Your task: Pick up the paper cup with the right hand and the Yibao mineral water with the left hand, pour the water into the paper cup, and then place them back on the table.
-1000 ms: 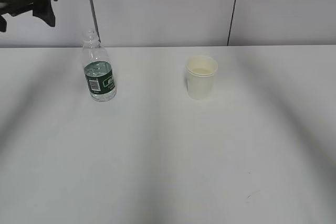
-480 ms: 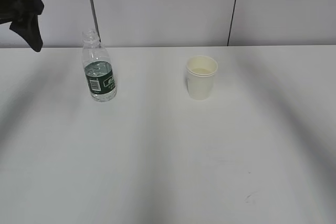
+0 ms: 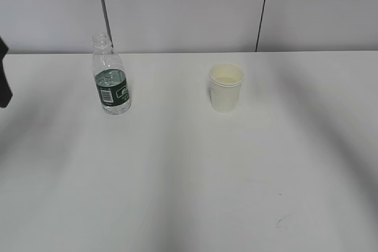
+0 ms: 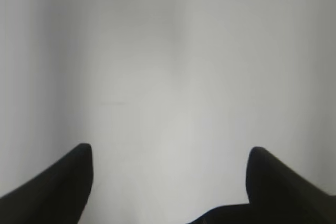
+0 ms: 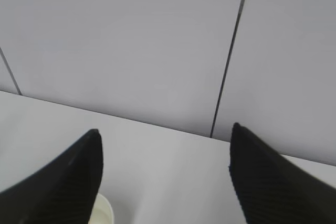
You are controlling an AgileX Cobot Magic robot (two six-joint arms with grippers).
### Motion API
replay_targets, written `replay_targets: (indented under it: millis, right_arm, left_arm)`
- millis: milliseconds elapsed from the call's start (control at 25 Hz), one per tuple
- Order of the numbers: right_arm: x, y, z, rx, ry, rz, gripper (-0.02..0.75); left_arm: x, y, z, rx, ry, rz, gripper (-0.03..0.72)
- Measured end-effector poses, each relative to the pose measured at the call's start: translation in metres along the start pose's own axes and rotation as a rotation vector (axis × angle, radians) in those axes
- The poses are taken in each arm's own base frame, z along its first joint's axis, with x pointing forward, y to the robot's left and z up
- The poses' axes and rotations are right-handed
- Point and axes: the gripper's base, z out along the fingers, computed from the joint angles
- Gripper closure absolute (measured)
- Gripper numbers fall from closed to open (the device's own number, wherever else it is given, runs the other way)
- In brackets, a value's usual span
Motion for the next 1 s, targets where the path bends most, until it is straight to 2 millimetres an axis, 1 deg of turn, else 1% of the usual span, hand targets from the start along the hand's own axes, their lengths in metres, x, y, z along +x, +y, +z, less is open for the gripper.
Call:
replay_targets:
  millis: [160, 280, 440, 600, 720, 800, 1000]
  right_arm:
    - [0.007, -0.002, -0.010, 0.029, 0.011, 0.002, 0.152]
    - [0.008, -0.003, -0.015, 0.043, 0.009, 0.003, 0.152]
    - [0.004, -0.004, -0.020, 0.048, -0.005, 0.003, 0.152]
    - [0.000, -0.005, -0.025, 0.051, -0.020, 0.003, 0.152]
    - [-0.001, -0.005, -0.026, 0.051, -0.022, 0.003, 0.153]
    - [-0.001, -0.004, -0.026, 0.048, -0.022, 0.005, 0.152]
    - [-0.001, -0.004, -0.026, 0.045, -0.021, 0.006, 0.152]
  left_arm:
    - [0.042, 0.007, -0.015, -0.014, -0.033, 0.014, 0.154]
    - [0.072, 0.014, -0.026, -0.036, -0.079, 0.023, 0.155]
    - [0.111, 0.020, -0.040, -0.038, -0.158, 0.025, 0.156]
    - [0.151, 0.021, -0.050, 0.022, -0.248, 0.031, 0.156]
    - [0.178, 0.023, -0.050, 0.051, -0.346, 0.048, 0.156]
    - [0.194, 0.026, -0.046, 0.057, -0.419, 0.061, 0.156]
    - [0.230, 0.031, -0.024, 0.059, -0.524, 0.084, 0.156]
